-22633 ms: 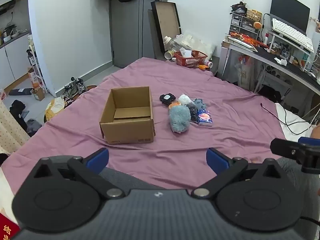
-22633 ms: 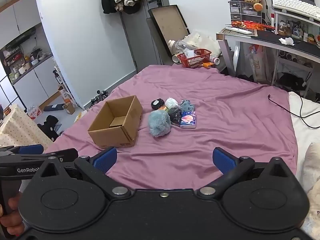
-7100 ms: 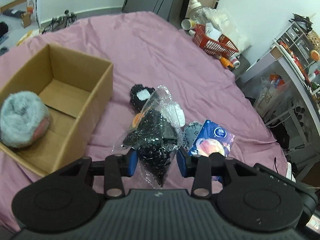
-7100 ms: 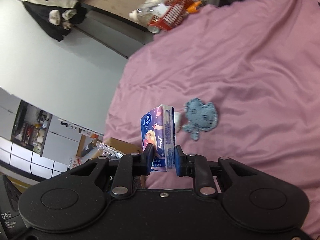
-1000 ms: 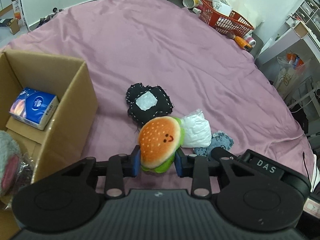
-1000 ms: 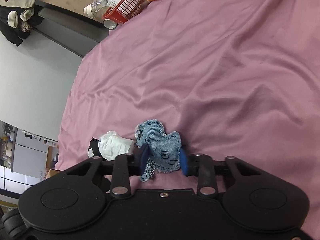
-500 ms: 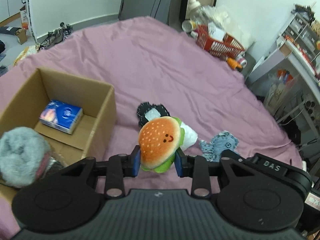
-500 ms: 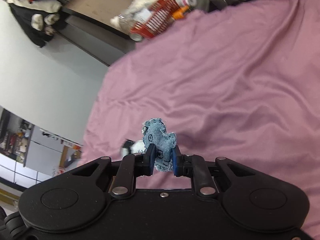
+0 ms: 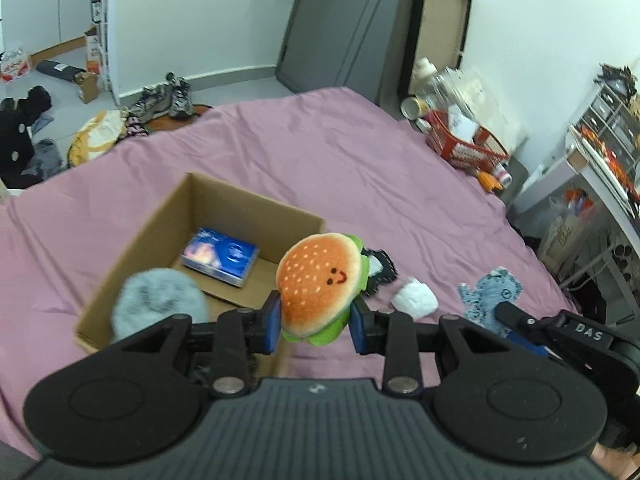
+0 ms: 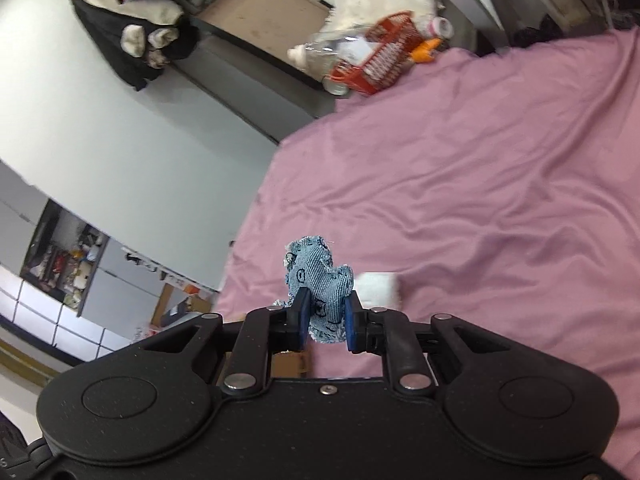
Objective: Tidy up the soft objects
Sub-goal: 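Carry the burger plush with the left gripper while the right gripper carries the octopus over the box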
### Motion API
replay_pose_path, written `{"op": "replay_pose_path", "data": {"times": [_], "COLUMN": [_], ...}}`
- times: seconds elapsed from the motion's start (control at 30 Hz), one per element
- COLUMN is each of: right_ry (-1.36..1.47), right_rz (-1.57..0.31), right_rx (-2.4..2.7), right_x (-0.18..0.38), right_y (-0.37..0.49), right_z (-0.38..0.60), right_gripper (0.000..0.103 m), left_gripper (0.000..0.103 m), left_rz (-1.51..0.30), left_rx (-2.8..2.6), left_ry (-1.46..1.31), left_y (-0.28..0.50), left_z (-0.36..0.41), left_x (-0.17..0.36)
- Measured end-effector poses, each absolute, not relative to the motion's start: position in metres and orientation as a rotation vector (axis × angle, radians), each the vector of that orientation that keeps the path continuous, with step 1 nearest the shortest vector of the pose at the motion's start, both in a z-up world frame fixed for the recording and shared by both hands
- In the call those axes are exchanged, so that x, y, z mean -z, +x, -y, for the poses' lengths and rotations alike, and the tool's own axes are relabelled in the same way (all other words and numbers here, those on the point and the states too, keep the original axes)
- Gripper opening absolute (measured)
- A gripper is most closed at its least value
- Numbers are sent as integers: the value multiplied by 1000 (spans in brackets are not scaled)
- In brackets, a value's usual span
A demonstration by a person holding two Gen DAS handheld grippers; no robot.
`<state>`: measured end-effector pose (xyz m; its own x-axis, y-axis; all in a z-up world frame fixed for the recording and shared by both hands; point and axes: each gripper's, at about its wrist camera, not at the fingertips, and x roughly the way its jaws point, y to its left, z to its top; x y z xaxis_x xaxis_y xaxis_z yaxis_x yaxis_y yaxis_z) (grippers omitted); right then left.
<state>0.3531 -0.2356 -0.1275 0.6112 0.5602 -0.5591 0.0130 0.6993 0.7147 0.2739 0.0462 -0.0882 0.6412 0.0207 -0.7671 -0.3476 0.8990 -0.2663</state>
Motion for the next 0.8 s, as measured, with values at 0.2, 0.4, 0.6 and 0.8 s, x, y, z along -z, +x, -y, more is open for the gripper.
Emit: {"op": "replay_pose_path", "data": {"times": [0.2, 0.4, 0.6, 0.8], "right_ry": [700, 661, 627, 602], "right_rz": [-835, -810, -806, -802], "right_rx": [-416, -461, -494, -522], "right_x": [101, 83, 75, 71], "right_y": [341, 333, 327, 326], "right_z": [214, 192, 175, 157], "right_gripper": [17, 17, 17, 17], "left_gripper": [33, 33, 33, 33], "left_rz": [-826, -812, -821, -836], "left_rx": [-229, -219, -204, -193], "left_ry": [-424, -443, -465, -497], "left_y": [260, 252, 252, 255], "left_z": [-73, -93, -106, -118], "left_x": [71, 65, 70, 82]}}
